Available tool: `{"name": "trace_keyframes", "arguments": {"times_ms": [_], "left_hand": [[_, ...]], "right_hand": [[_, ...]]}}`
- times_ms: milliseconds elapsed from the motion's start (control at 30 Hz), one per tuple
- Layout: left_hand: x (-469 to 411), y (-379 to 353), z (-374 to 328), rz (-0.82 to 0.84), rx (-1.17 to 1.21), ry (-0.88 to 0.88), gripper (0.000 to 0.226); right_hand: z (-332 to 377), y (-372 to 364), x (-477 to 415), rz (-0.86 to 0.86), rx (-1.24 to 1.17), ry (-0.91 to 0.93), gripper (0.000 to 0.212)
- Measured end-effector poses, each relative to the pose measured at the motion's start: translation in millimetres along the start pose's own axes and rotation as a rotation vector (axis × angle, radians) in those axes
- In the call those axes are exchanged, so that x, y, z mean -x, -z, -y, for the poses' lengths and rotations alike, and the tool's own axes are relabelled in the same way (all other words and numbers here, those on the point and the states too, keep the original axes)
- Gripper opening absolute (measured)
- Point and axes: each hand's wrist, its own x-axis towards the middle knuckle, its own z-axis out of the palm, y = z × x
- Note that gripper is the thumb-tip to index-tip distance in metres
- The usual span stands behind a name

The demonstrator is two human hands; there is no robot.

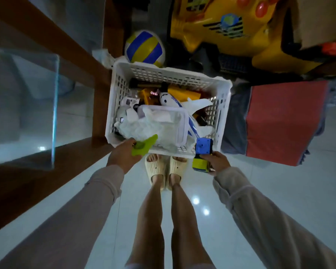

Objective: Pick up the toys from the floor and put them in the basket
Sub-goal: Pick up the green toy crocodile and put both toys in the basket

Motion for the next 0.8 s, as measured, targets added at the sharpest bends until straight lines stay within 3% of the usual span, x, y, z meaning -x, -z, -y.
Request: {"name": "trace_keyframes", "arguments": {"times_ms": [67,167,467,700,800], "left_hand": [[-30,-16,7,-0.022,-0.188,-0.13,0.042],[-64,-36,19,-0.056,-0.446,-0.27,0.037],[-92,-64,39,-0.325,-0.802,-0.583,0.021],[-84,-63,57,-0.376,-0.794,-0.544,0.02],[-89,-59,62,-0.371,-0.83,-0.505,0.02]], "right_hand": [[6,-17,-37,0.028,0.053,0.029,0.008],[8,-39,-86,0.018,0.162,0.09,0.038],[3,-78,-145,0.002,0.287,0.107,0.04],[3,-87,-151,-0.006,0.317,0.137,0.04],[-2,-87,-156,-0.021,0.457,0.225,0.042]]}}
